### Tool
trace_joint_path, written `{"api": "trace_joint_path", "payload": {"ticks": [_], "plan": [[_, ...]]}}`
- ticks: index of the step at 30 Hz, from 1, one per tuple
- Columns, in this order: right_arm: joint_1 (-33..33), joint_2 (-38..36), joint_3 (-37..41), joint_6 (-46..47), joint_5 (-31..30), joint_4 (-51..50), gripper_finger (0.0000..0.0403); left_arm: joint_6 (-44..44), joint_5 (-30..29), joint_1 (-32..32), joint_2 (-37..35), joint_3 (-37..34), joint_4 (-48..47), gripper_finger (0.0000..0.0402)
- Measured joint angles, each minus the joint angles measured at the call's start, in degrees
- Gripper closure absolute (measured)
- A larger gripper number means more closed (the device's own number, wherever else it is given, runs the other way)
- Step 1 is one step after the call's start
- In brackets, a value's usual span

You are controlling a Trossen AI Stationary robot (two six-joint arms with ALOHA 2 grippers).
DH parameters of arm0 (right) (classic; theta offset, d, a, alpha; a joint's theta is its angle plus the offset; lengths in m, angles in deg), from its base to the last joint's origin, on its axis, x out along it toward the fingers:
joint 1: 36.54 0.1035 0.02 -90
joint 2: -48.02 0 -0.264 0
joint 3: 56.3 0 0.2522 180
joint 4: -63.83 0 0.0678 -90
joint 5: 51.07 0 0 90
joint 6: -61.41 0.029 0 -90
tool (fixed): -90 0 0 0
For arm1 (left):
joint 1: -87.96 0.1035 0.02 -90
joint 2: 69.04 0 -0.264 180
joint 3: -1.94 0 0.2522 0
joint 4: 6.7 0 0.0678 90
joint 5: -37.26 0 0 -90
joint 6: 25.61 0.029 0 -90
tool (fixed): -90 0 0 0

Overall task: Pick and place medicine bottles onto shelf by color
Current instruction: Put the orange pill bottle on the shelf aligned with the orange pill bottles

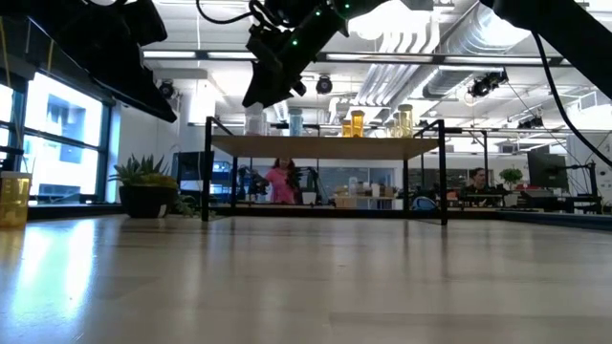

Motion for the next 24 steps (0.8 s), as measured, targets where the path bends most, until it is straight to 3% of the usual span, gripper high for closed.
{"api": "trace_joint_path", "payload": {"ticks": [10, 19, 24], "plan": [[0.00, 0.00, -2.65, -1.04, 0.00, -1.78, 0.0218, 0.00, 0.00, 0.01, 0.00, 0.00, -0.17, 0.0190], [0.83, -0.11, -12.38, -1.03, -0.01, -13.92, 0.0217, -0.73, -0.02, -0.16, 0.00, 0.00, -0.78, 0.0190], [2.18, -0.50, -12.61, -0.87, 0.00, -19.50, 0.0217, -1.51, 0.00, -0.99, -0.02, -0.02, -2.27, 0.0190]]}}
